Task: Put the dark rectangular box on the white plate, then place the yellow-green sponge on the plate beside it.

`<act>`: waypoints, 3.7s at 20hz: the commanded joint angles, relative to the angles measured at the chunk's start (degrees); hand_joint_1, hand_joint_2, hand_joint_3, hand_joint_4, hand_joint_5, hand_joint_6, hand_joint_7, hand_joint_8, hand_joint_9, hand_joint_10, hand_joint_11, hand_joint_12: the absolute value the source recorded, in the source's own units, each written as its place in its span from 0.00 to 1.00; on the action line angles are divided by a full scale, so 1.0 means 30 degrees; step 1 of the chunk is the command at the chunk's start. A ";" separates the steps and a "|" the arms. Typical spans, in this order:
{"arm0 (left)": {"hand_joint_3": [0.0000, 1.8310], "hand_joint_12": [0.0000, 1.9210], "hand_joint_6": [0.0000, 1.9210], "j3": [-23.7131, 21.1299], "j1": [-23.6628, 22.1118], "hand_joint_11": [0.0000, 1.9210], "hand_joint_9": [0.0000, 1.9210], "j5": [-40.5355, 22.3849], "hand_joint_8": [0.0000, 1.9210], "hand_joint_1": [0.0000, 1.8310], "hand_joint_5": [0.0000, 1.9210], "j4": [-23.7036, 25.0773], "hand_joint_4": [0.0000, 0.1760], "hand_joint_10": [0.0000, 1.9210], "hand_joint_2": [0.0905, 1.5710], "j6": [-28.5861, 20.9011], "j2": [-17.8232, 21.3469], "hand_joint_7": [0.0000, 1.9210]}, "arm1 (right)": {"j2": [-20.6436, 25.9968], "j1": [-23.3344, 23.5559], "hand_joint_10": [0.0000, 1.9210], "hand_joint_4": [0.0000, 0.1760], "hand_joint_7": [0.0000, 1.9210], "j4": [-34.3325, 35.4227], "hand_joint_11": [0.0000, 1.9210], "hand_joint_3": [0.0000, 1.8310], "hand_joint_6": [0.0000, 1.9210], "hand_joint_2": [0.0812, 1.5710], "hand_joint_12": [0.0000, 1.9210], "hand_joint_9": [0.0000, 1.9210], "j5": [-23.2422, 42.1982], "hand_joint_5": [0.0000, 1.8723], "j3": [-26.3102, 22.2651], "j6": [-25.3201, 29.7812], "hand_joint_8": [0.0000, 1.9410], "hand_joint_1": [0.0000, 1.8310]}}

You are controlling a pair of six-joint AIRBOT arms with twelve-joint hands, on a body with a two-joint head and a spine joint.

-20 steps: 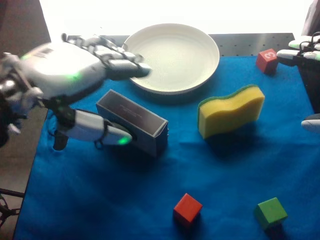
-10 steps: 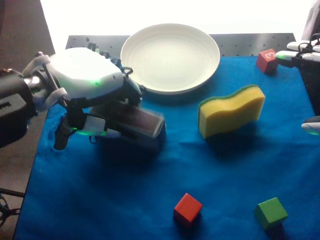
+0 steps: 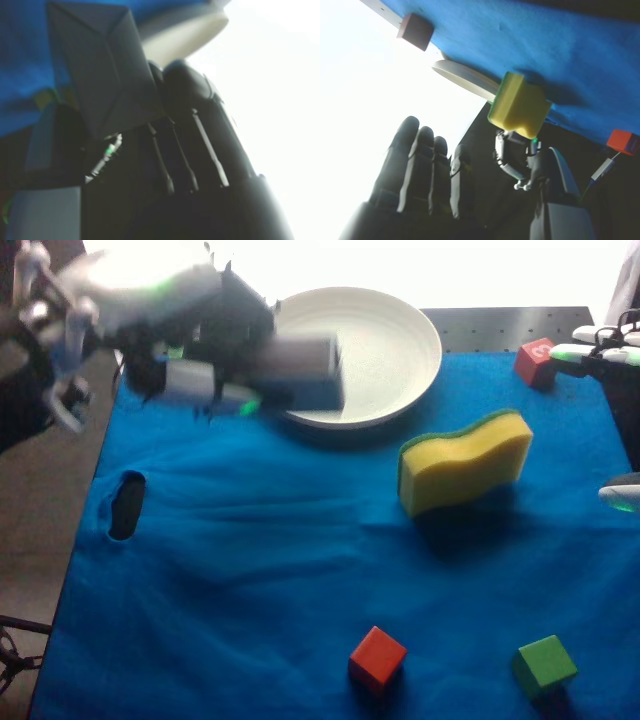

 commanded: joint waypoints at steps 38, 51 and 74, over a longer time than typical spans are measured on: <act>0.00 0.00 0.00 -0.5877 0.9448 0.00 0.00 -1.3723 0.00 0.43 0.03 -0.6426 0.47 0.00 0.52 0.0027 0.5162 0.00 | -0.2830 0.5495 0.01 0.59 0.12 -0.2843 0.00 0.00 0.00 0.64 0.32 0.09 -0.1313 0.14 0.2285 0.0438 0.00 0.33; 0.00 0.00 0.00 -0.6035 0.9562 0.00 0.00 -1.3994 0.00 0.44 0.03 -0.6708 0.65 0.00 0.53 -0.0131 0.4780 0.01 | -0.4446 0.6376 0.38 0.00 0.39 -0.5601 0.29 0.00 0.01 0.61 0.75 0.38 -0.4629 0.39 0.4158 0.2393 0.05 0.56; 0.00 0.00 0.00 -0.6035 0.9845 0.00 0.00 -1.4055 0.00 0.43 0.01 -0.6756 0.55 0.00 0.54 -0.0515 0.4486 0.00 | -0.8774 1.1435 0.73 0.00 0.56 -0.4384 0.57 0.00 0.50 0.68 0.85 0.60 -0.7457 0.54 0.9405 0.2283 0.58 0.63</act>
